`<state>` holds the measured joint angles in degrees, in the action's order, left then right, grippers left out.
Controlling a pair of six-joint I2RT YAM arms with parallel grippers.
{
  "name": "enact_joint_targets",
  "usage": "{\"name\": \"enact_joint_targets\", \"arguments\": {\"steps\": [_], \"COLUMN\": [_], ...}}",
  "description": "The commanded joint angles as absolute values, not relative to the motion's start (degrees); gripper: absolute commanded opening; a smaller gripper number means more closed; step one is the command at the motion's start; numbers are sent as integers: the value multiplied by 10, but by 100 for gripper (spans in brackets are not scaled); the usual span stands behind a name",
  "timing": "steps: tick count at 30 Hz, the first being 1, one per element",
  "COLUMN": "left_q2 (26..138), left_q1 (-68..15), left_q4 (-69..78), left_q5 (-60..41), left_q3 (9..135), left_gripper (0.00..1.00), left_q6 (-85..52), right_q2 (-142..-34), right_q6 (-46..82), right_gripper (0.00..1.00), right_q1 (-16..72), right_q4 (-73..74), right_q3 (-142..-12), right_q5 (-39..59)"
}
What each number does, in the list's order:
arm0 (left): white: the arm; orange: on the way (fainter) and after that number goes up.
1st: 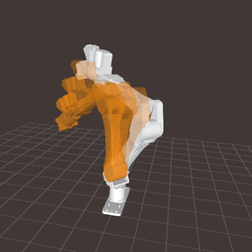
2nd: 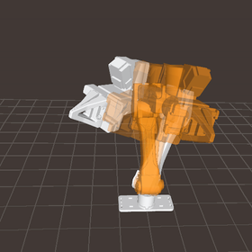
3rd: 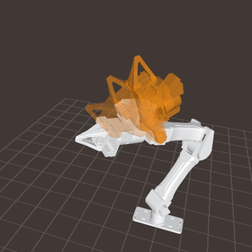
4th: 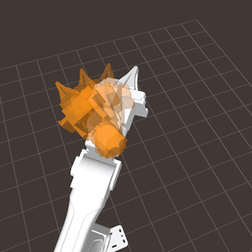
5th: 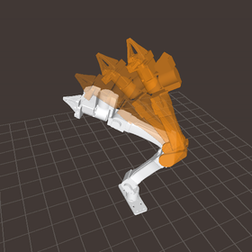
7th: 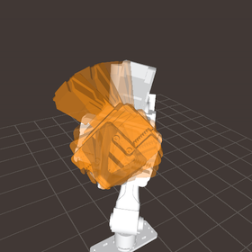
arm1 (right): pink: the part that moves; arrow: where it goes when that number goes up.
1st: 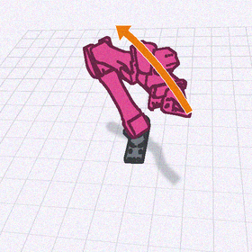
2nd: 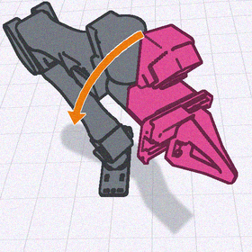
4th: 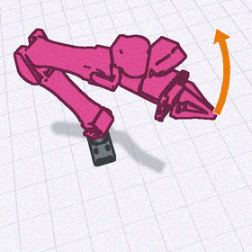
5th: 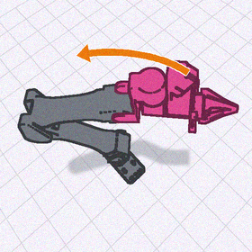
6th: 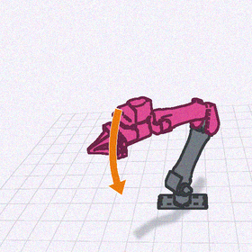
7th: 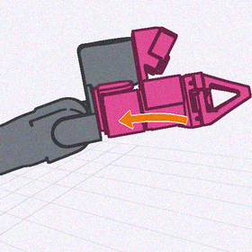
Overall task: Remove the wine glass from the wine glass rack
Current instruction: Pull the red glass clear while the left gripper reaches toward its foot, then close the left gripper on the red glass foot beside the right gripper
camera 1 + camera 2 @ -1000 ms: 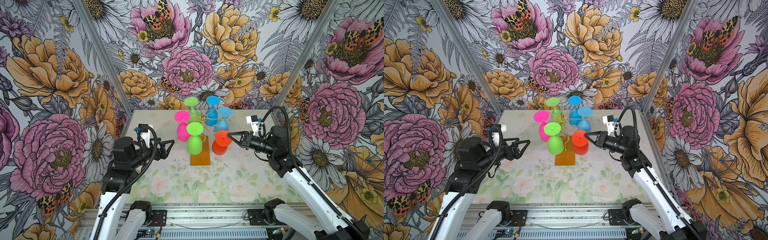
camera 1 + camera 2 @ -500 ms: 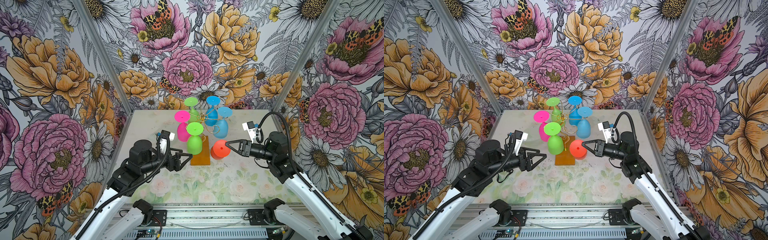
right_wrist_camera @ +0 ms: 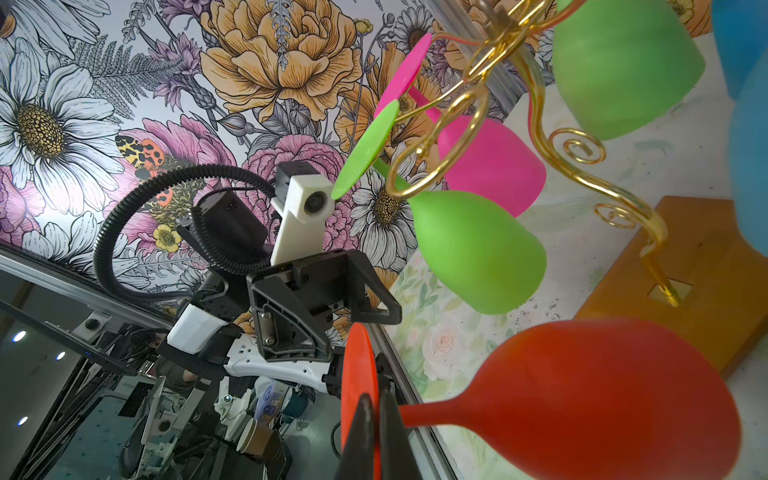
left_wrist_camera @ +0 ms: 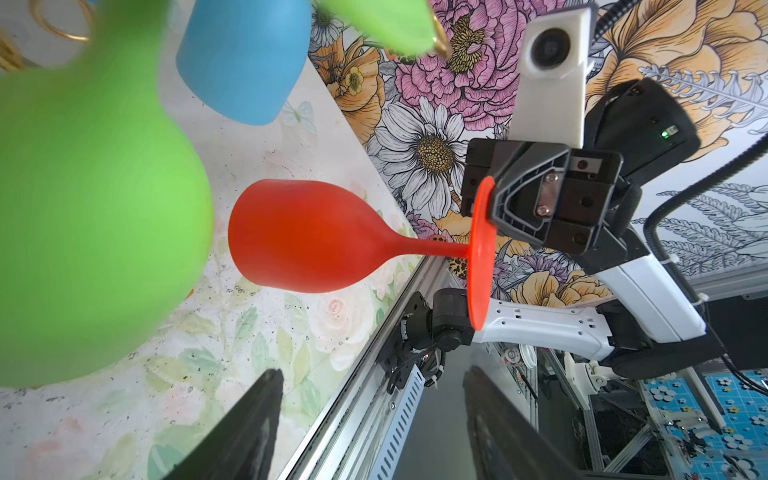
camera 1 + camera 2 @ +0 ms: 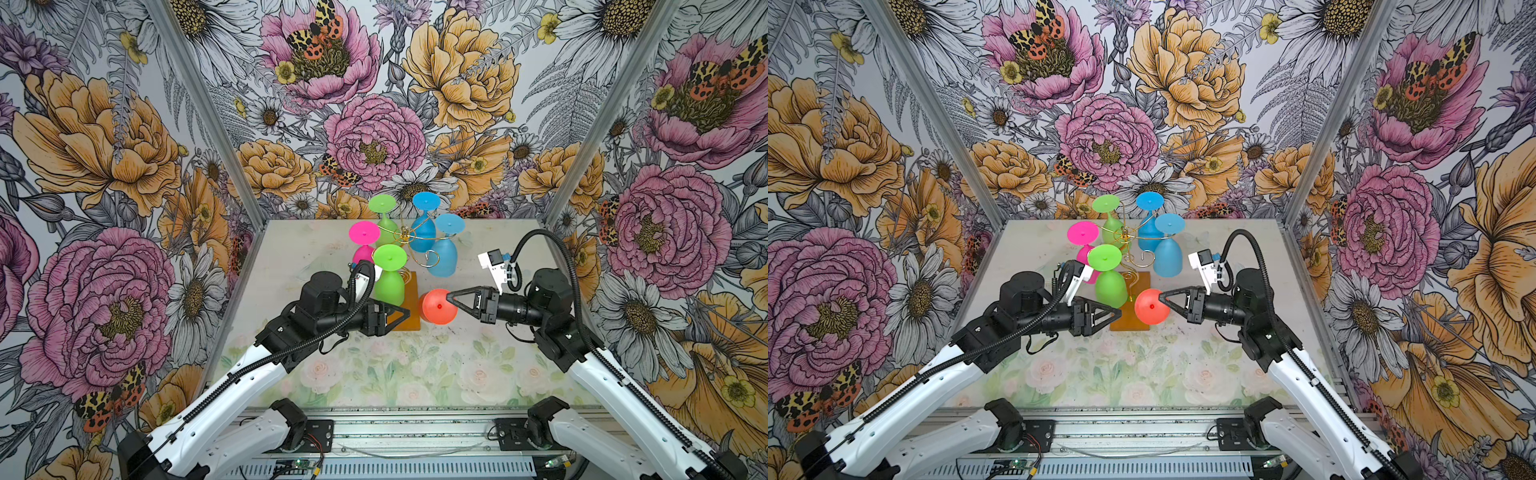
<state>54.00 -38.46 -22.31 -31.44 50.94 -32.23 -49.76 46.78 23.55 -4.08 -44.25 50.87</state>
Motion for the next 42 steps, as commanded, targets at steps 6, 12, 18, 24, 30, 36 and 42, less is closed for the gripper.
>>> {"name": "enact_joint_targets", "arguments": {"steps": [6,12,18,24,30,36,42], "left_q2": [584,594,587,572,531,514,518], "left_q1": [-399,-405,-406,-408,-408,-409,-419], "left_q4": [-29,-8,-8,-9,-47,-68,-67], "left_q5": [-386,-400,-400,-390,-352,-351,-361], "left_q3": [492,490,491,477,464,465,473], "left_gripper": [58,55,54,54,61,63,62], "left_q6": [-429,-436,-436,-443,-429,-426,-425], "right_q2": [-481,-480,-488,-495,-499,-506,-507], "right_q6": [443,440,438,438,437,438,434], "right_gripper": [0,0,0,0,0,0,0], "right_q1": [249,250,251,255,260,267,288], "right_q4": [-29,-29,-28,-24,-20,-18,-18], "right_q3": [-436,-432,-437,-440,-443,-449,-461], "right_q5": [506,502,499,502,501,499,494]}}
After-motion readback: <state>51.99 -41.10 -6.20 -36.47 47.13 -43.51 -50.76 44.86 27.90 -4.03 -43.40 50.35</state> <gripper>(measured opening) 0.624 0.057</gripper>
